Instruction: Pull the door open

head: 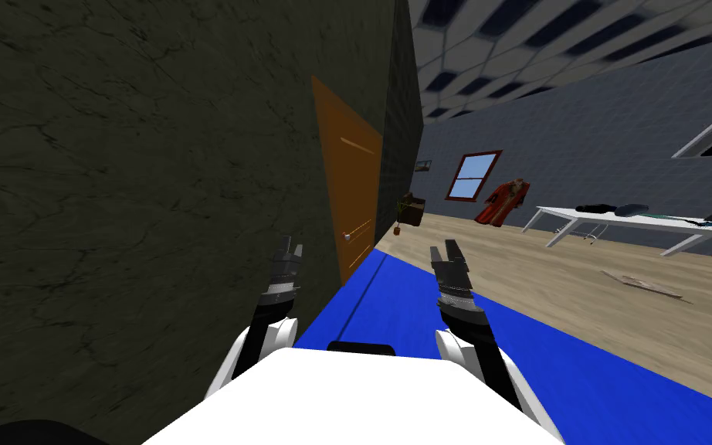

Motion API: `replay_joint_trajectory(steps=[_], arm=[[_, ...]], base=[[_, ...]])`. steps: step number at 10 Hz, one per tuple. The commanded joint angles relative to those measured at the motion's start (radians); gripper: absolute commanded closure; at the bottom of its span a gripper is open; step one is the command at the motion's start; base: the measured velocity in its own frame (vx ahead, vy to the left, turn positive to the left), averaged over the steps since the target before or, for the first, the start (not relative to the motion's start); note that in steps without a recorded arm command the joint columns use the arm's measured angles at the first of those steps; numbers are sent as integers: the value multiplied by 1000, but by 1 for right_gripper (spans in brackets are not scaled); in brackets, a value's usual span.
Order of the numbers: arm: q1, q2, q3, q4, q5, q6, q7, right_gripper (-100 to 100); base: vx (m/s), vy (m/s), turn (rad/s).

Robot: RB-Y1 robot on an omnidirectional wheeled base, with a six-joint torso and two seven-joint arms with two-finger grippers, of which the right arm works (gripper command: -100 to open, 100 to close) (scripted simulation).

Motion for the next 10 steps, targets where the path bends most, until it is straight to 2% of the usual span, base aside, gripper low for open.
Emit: replay_joint_trajectory(steps=[1,3,10], arm=[[-9,-7,6,30,11,-10,22,-100],[-25,-19,16,85,31,-29,62,-100],[-67,-46,43,231,85,-79,169,-100]], base=[[113,-29,48],[121,-3,83],[97,0,54]])
